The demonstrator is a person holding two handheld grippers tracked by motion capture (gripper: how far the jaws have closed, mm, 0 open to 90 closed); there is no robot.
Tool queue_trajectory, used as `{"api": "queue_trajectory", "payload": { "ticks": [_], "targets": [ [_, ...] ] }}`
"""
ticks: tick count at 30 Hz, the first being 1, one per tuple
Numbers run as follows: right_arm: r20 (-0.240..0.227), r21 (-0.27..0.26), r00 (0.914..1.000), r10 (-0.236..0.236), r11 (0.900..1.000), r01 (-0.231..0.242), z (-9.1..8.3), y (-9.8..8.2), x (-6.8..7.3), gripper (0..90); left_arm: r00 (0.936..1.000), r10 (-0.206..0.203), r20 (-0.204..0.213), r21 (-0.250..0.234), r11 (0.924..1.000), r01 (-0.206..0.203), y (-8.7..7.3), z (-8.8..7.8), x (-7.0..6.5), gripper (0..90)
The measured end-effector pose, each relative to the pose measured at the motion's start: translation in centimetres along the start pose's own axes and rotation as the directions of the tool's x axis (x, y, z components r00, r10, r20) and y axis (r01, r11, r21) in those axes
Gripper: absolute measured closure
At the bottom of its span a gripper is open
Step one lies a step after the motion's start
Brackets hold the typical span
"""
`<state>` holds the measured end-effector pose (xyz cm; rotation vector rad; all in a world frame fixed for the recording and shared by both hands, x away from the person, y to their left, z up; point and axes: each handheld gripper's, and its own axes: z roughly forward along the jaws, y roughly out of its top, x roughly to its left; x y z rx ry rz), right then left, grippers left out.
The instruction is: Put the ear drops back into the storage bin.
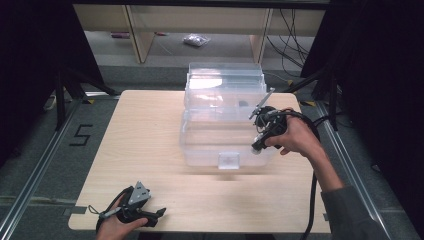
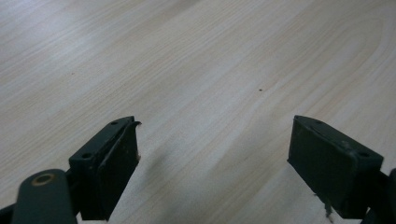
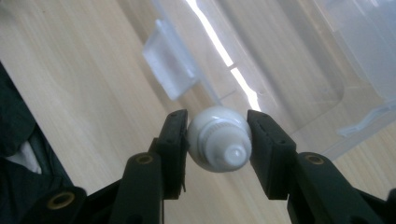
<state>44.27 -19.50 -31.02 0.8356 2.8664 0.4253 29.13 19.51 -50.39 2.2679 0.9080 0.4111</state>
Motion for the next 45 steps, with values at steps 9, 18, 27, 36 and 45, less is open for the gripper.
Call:
{"api": "queue_trajectory", "payload": {
  "ticks": [9, 18, 27, 36, 45],
  "targets": [
    [0.013, 0.018, 0.9978, 0.065, 0.998, -0.066, 1.1, 0.3, -2.5, 60.3, 1.0, 0.0, 0.001, -0.001, 1.0, 0.0, 0.0, 0.0, 0.0, 15.4],
    [0.024, 0.027, 0.9938, 0.109, 0.994, -0.109, 2.3, 0.6, -4.3, 60.3, 1.0, -0.003, 0.002, 0.003, 1.0, 0.003, 0.0, 0.0, 0.0, 15.4],
    [0.043, 0.049, 0.9889, 0.143, 0.988, -0.145, 3.9, 0.7, -6.0, 60.3, 0.999, -0.045, -0.001, -0.033, 0.9984, 0.045, 0.0, 0.2, -0.3, 15.4],
    [0.056, 0.082, 0.9851, 0.163, 0.983, -0.167, 5.5, 0.8, -6.8, 60.3, 0.999, -0.045, -0.003, -0.031, 0.9985, 0.045, 0.0, 0.2, -0.3, 15.4],
    [0.048, 0.103, 0.9816, 0.185, 0.977, -0.189, 7.8, 0.5, -7.3, 60.2, 0.9996, -0.03, -0.001, -0.031, 0.9991, 0.03, 0.0, 0.2, -0.2, 15.4]
  ]
}}
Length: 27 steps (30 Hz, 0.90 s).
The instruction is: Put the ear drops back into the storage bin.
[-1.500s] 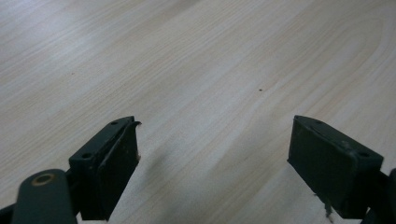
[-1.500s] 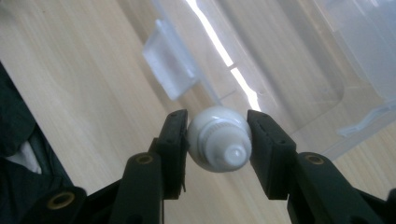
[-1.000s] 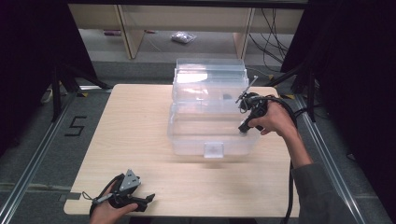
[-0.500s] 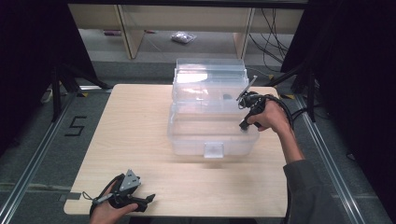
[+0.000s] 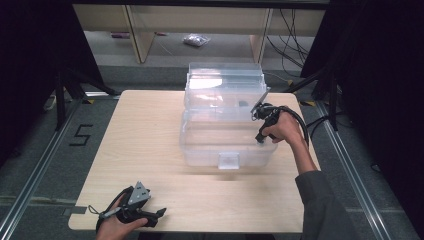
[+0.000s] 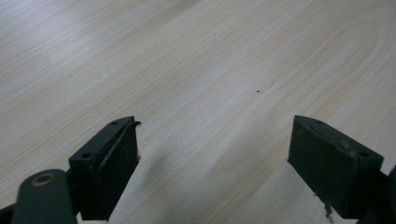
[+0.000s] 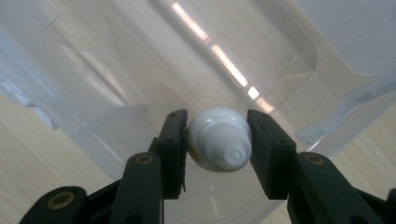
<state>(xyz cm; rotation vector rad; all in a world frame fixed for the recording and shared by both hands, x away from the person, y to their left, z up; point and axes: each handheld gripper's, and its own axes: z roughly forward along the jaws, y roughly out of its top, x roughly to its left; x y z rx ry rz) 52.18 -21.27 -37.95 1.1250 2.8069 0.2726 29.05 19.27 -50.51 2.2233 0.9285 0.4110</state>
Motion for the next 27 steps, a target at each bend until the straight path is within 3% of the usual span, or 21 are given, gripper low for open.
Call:
{"api": "queue_trajectory", "payload": {
  "ticks": [3, 4, 6, 7, 9, 11, 13, 15, 18, 19, 20, 21, 24, 26, 27],
  "targets": [
    [-0.008, 0.006, 0.9999, -0.011, 1.0, 0.011, 0.4, 0.2, 0.0, 60.3, 0.9999, -0.01, 0.009, 0.001, 1.0, 0.01, 0.0, 0.0, 0.0, 15.4],
    [-0.009, 0.011, 0.9999, 0.012, 1.0, -0.012, 0.6, 0.1, 0.2, 60.3, 0.9996, 0.027, 0.01, 0.034, 0.9991, -0.027, 0.0, -0.2, 0.2, 15.4],
    [-0.01, 0.04, 0.9983, 0.057, 0.998, -0.056, 0.8, 0.2, 0.3, 60.3, 0.9992, 0.039, 0.004, 0.032, 0.9987, -0.039, 0.0, -0.2, 0.3, 15.4],
    [-0.008, 0.03, 0.9994, 0.035, 0.999, -0.034, 1.0, 0.2, 0.2, 60.2, 1.0, 0.005, 0.001, 0.004, 1.0, -0.005, 0.0, 0.0, 0.1, 15.4],
    [-0.015, 0.032, 0.9993, 0.035, 0.999, -0.034, 1.3, 0.2, 0.0, 60.2, 1.0, 0.0, 0.0, 0.001, 1.0, 0.0, 0.0, 0.0, 0.0, 15.4],
    [-0.008, 0.05, 0.9975, 0.07, 0.996, -0.069, 1.4, 0.3, 0.2, 60.3, 1.0, -0.001, 0.0, -0.001, 1.0, 0.001, 0.0, 0.0, 0.0, 15.4],
    [-0.006, 0.04, 0.9991, 0.043, 0.998, -0.043, 1.8, 0.2, 0.0, 60.3, 1.0, 0.004, 0.0, 0.003, 1.0, -0.004, 0.0, 0.0, 0.1, 15.4],
    [-0.002, 0.054, 0.9982, 0.06, 0.997, -0.06, 1.9, 0.4, 0.1, 60.2, 1.0, 0.007, 0.005, 0.005, 1.0, -0.007, 0.0, -0.1, 0.0, 15.4],
    [-0.003, 0.056, 0.9993, 0.038, 0.998, -0.038, 2.2, 0.6, 0.1, 60.2, 0.9996, 0.029, 0.008, 0.023, 0.9993, -0.029, 0.0, -0.2, 0.2, 15.4],
    [-0.002, 0.06, 0.9977, 0.068, 0.996, -0.068, 2.3, 0.6, 0.3, 60.2, 0.9995, 0.029, 0.01, 0.023, 0.9993, -0.029, 0.0, -0.3, 0.2, 15.3],
    [-0.009, 0.065, 0.9975, 0.07, 0.995, -0.069, 2.3, 0.7, 0.3, 60.3, 0.9996, 0.026, 0.01, 0.022, 0.9994, -0.026, 0.0, -0.3, 0.2, 15.4],
    [-0.011, 0.042, 0.9992, 0.039, 0.998, -0.039, 2.7, 0.5, 0.1, 60.2, 0.9996, 0.025, 0.01, 0.022, 0.9994, -0.025, 0.0, -0.3, 0.2, 15.4],
    [-0.008, 0.059, 0.9976, 0.069, 0.996, -0.068, 2.9, 0.6, 0.2, 60.2, 0.9996, 0.026, 0.01, 0.022, 0.9994, -0.026, 0.0, -0.3, 0.2, 15.4],
    [-0.009, 0.053, 0.9995, 0.03, 0.998, -0.03, 3.2, 0.5, -0.2, 60.2, 0.9996, 0.026, 0.01, 0.021, 0.9994, -0.026, 0.0, -0.3, 0.2, 15.3],
    [-0.011, 0.058, 0.9981, 0.061, 0.997, -0.06, 3.3, 0.4, 0.0, 60.2, 0.9996, 0.025, 0.01, 0.021, 0.9995, -0.025, 0.0, -0.3, 0.2, 15.3]
  ]
}}
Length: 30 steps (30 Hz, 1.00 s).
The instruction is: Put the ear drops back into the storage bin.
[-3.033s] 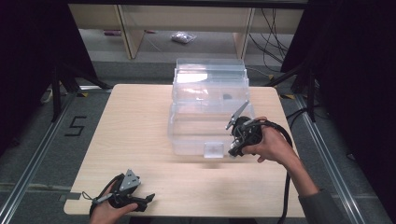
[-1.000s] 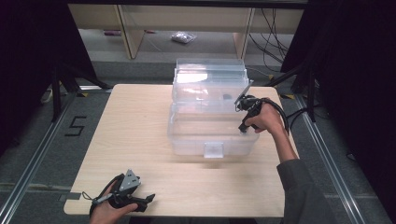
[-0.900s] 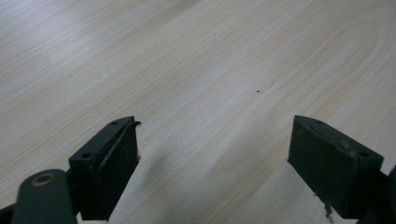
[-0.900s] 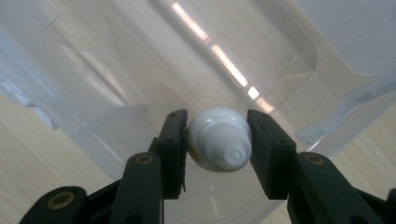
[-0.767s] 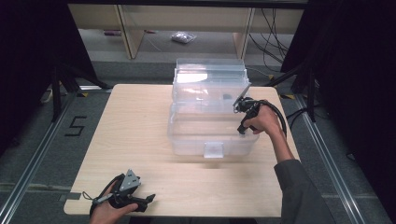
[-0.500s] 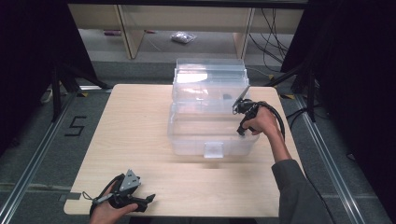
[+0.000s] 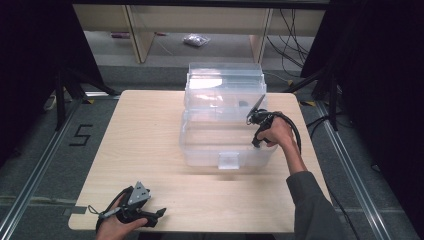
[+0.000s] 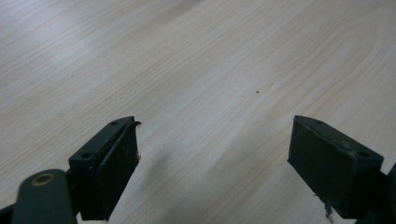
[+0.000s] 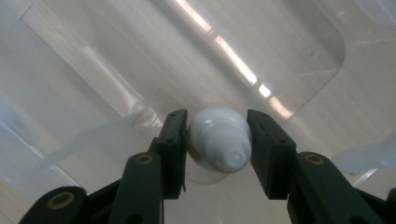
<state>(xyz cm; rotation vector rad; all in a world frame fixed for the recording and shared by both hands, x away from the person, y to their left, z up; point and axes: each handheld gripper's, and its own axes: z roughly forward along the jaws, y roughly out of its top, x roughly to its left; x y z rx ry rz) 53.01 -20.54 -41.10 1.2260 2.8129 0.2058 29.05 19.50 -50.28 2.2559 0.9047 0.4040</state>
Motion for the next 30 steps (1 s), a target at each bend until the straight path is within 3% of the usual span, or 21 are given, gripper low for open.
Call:
{"api": "queue_trajectory", "payload": {
  "ticks": [8, 11, 12, 13, 14, 15, 16, 18, 19, 20, 21, 24, 25, 26, 30],
  "targets": [
    [0.001, -0.007, 0.9997, -0.023, 1.0, 0.023, 0.2, 0.0, -0.2, 60.2, 1.0, 0.004, -0.001, 0.003, 1.0, -0.004, 0.0, 0.0, 0.0, 15.3],
    [-0.001, 0.021, 0.9996, 0.03, 0.999, -0.03, 0.1, 0.0, 0.1, 60.2, 1.0, 0.005, -0.006, 0.004, 1.0, -0.005, 0.0, 0.0, 0.0, 15.3],
    [0.003, 0.021, 0.9997, 0.024, 0.999, -0.024, 0.2, 0.0, 0.1, 60.2, 0.9994, -0.032, -0.009, -0.028, 0.9991, 0.032, 0.0, 0.2, -0.2, 15.3],
    [0.001, 0.023, 0.9997, 0.026, 0.999, -0.026, 0.2, 0.1, 0.1, 60.2, 0.9995, -0.032, -0.008, -0.027, 0.9991, 0.032, 0.0, 0.2, -0.2, 15.3],
    [0.0, 0.017, 1.0, 0.01, 1.0, -0.01, 0.3, 0.0, 0.0, 60.2, 1.0, 0.0, 0.0, -0.002, 1.0, 0.0, 0.0, 0.0, 0.0, 15.3],
    [0.0, 0.008, 0.9999, -0.012, 1.0, 0.012, 0.4, 0.1, -0.2, 60.2, 1.0, 0.007, 0.0, 0.004, 1.0, -0.007, 0.0, 0.0, 0.0, 15.3],
    [0.0, 0.014, 0.9999, 0.017, 1.0, -0.017, 0.4, 0.1, 0.1, 60.2, 1.0, 0.006, 0.001, 0.002, 1.0, -0.006, 0.0, 0.0, 0.0, 15.3],
    [-0.009, 0.009, 0.9999, -0.006, 1.0, 0.006, 0.6, 0.2, -0.1, 60.2, 1.0, 0.005, 0.0, 0.002, 1.0, -0.005, 0.0, 0.0, 0.0, 15.3],
    [-0.003, 0.022, 0.9996, 0.027, 0.999, -0.027, 0.5, 0.2, 0.2, 60.2, 1.0, 0.003, 0.0, 0.003, 1.0, -0.003, 0.0, 0.0, 0.0, 15.3],
    [-0.001, 0.027, 0.9996, 0.03, 0.999, -0.03, 0.7, 0.3, 0.2, 60.2, 1.0, 0.002, -0.001, 0.002, 1.0, -0.002, 0.0, 0.0, 0.0, 15.3],
    [0.01, 0.016, 0.9998, -0.015, 1.0, 0.015, 0.9, 0.3, -0.1, 60.2, 1.0, 0.002, -0.001, 0.002, 1.0, -0.002, 0.0, 0.0, 0.0, 15.3],
    [-0.005, 0.023, 0.9996, 0.026, 0.999, -0.026, 0.9, 0.4, 0.3, 60.2, 0.9999, 0.011, -0.002, 0.008, 0.9999, -0.01, 0.0, 0.0, 0.1, 15.3],
    [-0.004, 0.001, 0.9995, -0.033, 0.999, 0.033, 1.0, 0.5, 0.0, 60.2, 1.0, 0.004, 0.001, 0.0, 1.0, -0.004, 0.0, 0.0, 0.0, 15.3],
    [-0.003, 0.019, 1.0, 0.009, 1.0, -0.009, 1.0, 0.4, 0.2, 60.2, 0.9999, 0.011, 0.001, 0.007, 0.9999, -0.011, 0.0, -0.1, 0.0, 15.3],
    [-0.015, 0.016, 0.9998, 0.015, 1.0, -0.015, 1.3, 0.2, 0.1, 60.2, 0.9999, 0.016, -0.004, 0.009, 0.9998, -0.016, 0.0, 0.0, 0.1, 15.3]
  ]
}}
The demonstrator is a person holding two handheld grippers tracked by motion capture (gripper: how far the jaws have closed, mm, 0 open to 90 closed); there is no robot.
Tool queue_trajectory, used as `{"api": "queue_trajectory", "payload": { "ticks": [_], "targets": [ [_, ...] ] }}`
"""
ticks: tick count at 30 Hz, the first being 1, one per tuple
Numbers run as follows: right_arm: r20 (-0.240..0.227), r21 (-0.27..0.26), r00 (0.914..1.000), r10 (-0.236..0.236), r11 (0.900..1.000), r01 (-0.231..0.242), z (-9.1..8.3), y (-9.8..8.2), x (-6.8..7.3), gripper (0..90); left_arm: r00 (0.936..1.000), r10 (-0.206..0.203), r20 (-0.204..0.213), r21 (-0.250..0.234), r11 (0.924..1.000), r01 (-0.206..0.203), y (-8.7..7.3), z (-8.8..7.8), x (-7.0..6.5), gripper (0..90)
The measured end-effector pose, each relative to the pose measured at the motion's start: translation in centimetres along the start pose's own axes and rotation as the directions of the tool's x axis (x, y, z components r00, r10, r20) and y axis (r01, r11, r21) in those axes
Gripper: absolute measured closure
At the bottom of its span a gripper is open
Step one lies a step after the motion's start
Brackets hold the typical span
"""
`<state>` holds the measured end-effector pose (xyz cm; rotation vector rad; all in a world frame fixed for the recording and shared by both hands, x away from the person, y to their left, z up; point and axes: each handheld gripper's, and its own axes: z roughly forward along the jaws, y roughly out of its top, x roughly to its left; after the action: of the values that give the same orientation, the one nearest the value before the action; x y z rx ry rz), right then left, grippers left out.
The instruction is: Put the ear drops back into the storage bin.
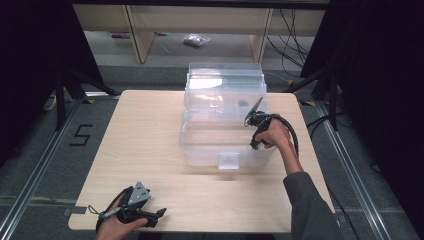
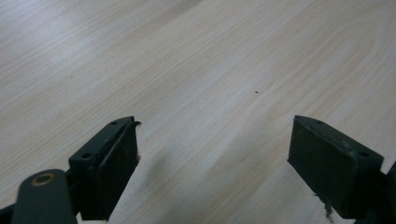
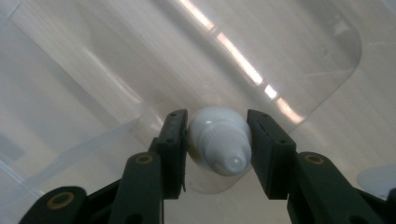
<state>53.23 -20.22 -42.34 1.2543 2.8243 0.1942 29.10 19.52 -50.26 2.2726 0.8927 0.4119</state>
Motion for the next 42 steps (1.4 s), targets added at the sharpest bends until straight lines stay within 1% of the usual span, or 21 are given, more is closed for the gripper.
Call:
{"api": "queue_trajectory", "payload": {
  "ticks": [1, 2, 3, 5, 6, 8, 10, 17, 18, 21, 22, 23, 24, 26, 29, 31, 32, 33, 35, 36, 42],
  "targets": [
    [0.004, -0.002, 0.9999, -0.012, 1.0, 0.012, 0.1, 0.0, -0.1, 60.2, 0.9994, -0.035, -0.002, -0.029, 0.999, 0.035, 0.0, 0.2, -0.2, 15.3],
    [0.011, -0.023, 0.9988, -0.049, 0.999, 0.049, 0.3, -0.1, -0.3, 60.2, 0.9994, -0.035, -0.003, -0.028, 0.999, 0.035, 0.0, 0.2, -0.2, 15.3],
    [0.007, 0.006, 0.9999, 0.012, 1.0, -0.012, 0.2, -0.1, 0.0, 60.2, 0.9993, -0.039, 0.0, -0.032, 0.9987, 0.039, 0.0, 0.2, -0.3, 15.3],
    [0.006, -0.012, 0.9997, -0.023, 1.0, 0.023, 0.5, -0.3, -0.3, 60.2, 0.9999, -0.01, 0.003, -0.007, 0.9999, 0.01, 0.0, 0.1, -0.1, 15.3],
    [0.006, -0.009, 1.0, -0.004, 1.0, 0.004, 0.4, -0.3, -0.2, 60.2, 1.0, -0.003, 0.0, -0.001, 1.0, 0.003, 0.0, 0.0, 0.0, 15.3],
    [0.003, -0.002, 1.0, 0.0, 1.0, 0.0, 0.4, -0.3, -0.2, 60.2, 0.9993, -0.036, -0.004, -0.029, 0.9989, 0.036, 0.0, 0.2, -0.2, 15.3],
    [0.004, 0.004, 0.9999, 0.01, 1.0, -0.01, 0.4, -0.3, -0.1, 60.2, 1.0, -0.001, 0.002, 0.002, 1.0, 0.001, 0.0, 0.0, 0.0, 15.3],
    [0.0, 0.002, 1.0, 0.006, 1.0, -0.006, 0.3, -0.3, -0.1, 60.1, 1.0, -0.001, -0.001, 0.0, 1.0, 0.001, 0.0, 0.1, 0.0, 15.3],
    [0.003, 0.011, 0.9997, 0.025, 1.0, -0.025, 0.4, -0.4, 0.0, 60.1, 0.9993, -0.038, -0.003, -0.031, 0.9988, 0.038, 0.0, 0.3, -0.3, 15.3],
    [-0.009, 0.01, 0.9999, 0.012, 1.0, -0.012, 0.4, -0.4, 0.0, 60.0, 0.9994, -0.035, -0.003, -0.028, 0.999, 0.034, 0.0, 0.2, -0.2, 15.3],
    [-0.007, 0.004, 0.9999, -0.01, 1.0, 0.01, 0.5, -0.4, -0.1, 60.0, 0.9994, -0.033, 0.001, -0.026, 0.9991, 0.033, 0.0, 0.2, -0.2, 15.3],
    [-0.003, 0.005, 1.0, -0.008, 1.0, 0.008, 0.4, -0.4, -0.1, 60.1, 1.0, 0.001, 0.002, 0.002, 1.0, -0.001, 0.0, 0.0, 0.0, 15.3],
    [-0.004, 0.02, 0.9995, 0.031, 0.999, -0.03, 0.3, -0.4, 0.1, 60.0, 0.9999, -0.014, 0.003, -0.011, 0.9998, 0.014, 0.0, 0.1, -0.1, 15.3],
    [-0.005, 0.005, 0.9999, 0.013, 1.0, -0.013, 0.3, -0.5, -0.1, 59.6, 1.0, 0.0, 0.002, 0.002, 1.0, 0.0, 0.0, 0.0, 0.0, 15.3],
    [-0.017, -0.013, 0.9999, 0.002, 1.0, -0.002, 0.2, -0.6, -0.2, 51.9, 1.0, -0.001, 0.002, 0.001, 1.0, 0.001, 0.0, 0.0, 0.0, 15.3],
    [-0.017, -0.002, 0.9991, 0.038, 0.999, -0.038, -0.2, -0.6, 0.0, 44.3, 1.0, -0.008, 0.004, -0.005, 1.0, 0.008, 0.0, 0.1, -0.1, 15.3],
    [-0.012, -0.013, 0.9997, 0.023, 1.0, -0.023, -0.3, -0.7, -0.1, 42.2, 0.9998, -0.018, 0.005, -0.014, 0.9997, 0.018, 0.0, 0.1, -0.2, 15.3],
    [-0.012, -0.015, 0.9987, 0.049, 0.999, -0.049, -0.5, -0.7, 0.0, 40.3, 0.9999, -0.01, 0.003, -0.007, 0.9999, 0.01, 0.0, 0.1, -0.1, 15.3],
    [-0.01, -0.05, 0.9997, 0.022, 0.998, -0.023, -0.7, -0.8, -0.3, 35.9, 1.0, -0.004, 0.002, -0.002, 1.0, 0.004, 0.0, 0.1, -0.1, 15.3],
    [-0.008, -0.054, 0.9994, 0.035, 0.998, -0.035, -0.9, -0.8, -0.2, 33.9, 1.0, -0.002, 0.002, 0.0, 1.0, 0.002, 0.0, 0.0, 0.0, 15.3],
    [-0.011, -0.11, 0.9985, 0.053, 0.993, -0.054, -2.3, -1.2, -0.2, 28.2, 1.0, -0.002, 0.001, 0.001, 1.0, 0.002, 0.0, 0.0, 0.0, 15.3]
  ]
}}
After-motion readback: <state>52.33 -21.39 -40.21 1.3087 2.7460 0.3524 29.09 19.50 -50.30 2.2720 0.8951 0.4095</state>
